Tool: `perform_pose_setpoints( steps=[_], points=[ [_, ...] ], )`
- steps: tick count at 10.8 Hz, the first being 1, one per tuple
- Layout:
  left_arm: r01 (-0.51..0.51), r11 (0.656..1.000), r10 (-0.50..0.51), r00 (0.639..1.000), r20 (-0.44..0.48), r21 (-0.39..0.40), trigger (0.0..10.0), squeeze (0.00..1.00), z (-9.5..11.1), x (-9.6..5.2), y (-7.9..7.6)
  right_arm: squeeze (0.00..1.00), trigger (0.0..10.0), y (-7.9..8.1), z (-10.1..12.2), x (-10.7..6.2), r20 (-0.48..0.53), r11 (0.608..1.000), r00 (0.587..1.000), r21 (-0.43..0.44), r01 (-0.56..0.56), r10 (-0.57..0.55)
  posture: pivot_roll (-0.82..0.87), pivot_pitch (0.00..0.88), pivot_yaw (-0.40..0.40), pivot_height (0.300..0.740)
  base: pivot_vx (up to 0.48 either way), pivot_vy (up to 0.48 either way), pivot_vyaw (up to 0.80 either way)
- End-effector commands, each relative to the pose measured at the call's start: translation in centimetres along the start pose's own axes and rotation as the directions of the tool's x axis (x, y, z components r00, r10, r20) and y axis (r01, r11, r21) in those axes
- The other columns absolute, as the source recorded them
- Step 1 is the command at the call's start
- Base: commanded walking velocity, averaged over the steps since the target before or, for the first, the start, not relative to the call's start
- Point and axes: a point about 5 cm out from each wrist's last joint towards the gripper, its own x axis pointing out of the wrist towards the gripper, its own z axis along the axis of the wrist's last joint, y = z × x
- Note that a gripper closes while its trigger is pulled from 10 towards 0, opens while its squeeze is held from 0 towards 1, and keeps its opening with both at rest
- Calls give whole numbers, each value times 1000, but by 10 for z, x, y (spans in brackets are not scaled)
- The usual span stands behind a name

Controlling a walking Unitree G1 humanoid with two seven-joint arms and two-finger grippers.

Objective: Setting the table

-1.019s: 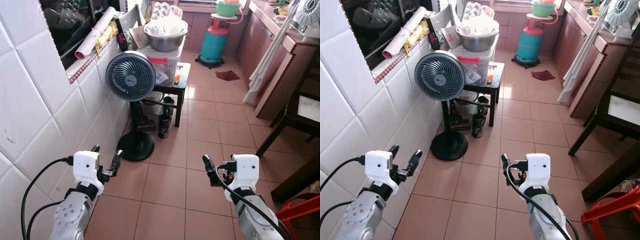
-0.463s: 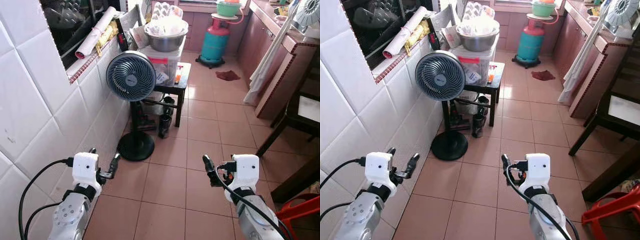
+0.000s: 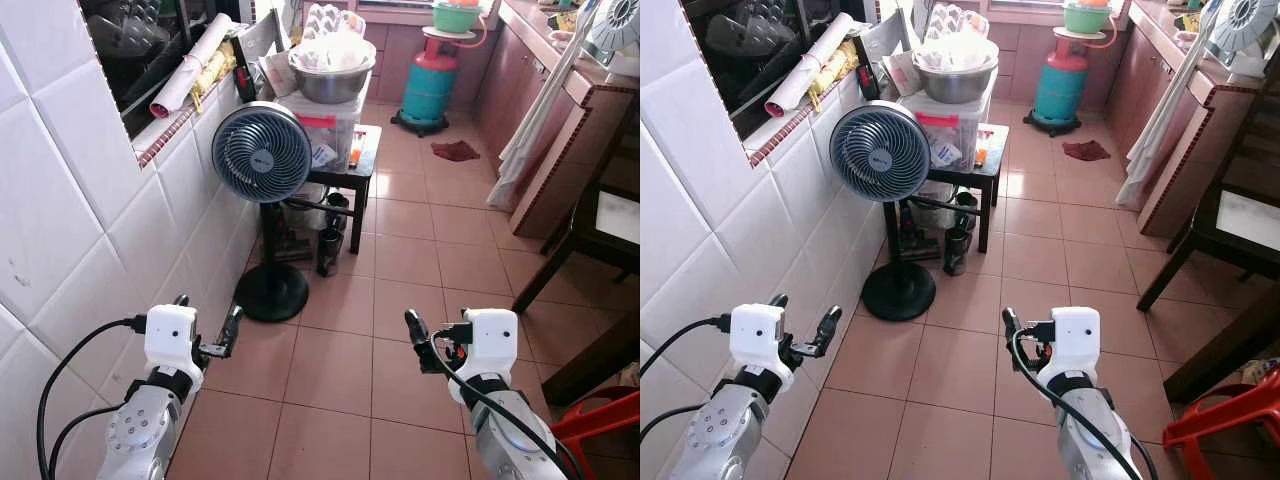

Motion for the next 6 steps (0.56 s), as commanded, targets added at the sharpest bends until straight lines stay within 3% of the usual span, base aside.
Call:
perform_pose_setpoints(
  steps=[1,2,3,4,5,6],
  points=[
    [-14,1000,14,1000,11,9,10000,1000,2,0,2,1000,10000,-3,2,-2,10,1000,1000,-1,20,-20,80,29,-7,740,0,0,0],
    [-34,999,34,999,-2,9,10000,1000,1,2,3,1000,10000,-3,4,-1,26,1000,999,7,29,-29,80,31,-7,740,0,0,0],
    [-119,992,120,992,-36,49,10000,1000,0,4,7,0,10000,-3,5,-1,33,999,999,14,38,-38,82,33,-8,740,0,0,0],
    [-152,987,155,986,-64,57,10000,1000,-2,6,8,0,10000,-3,6,-1,33,999,999,21,41,-41,82,33,-8,740,0,0,0],
    [-75,997,75,995,-59,19,10000,745,-1,6,3,0,10000,-3,6,-1,37,999,999,19,34,-35,82,33,-8,740,0,0,0],
    [-57,998,58,997,-49,16,10000,0,0,6,2,0,10000,-2,6,0,29,999,999,13,31,-31,79,33,-7,740,0,0,0]
  ],
)
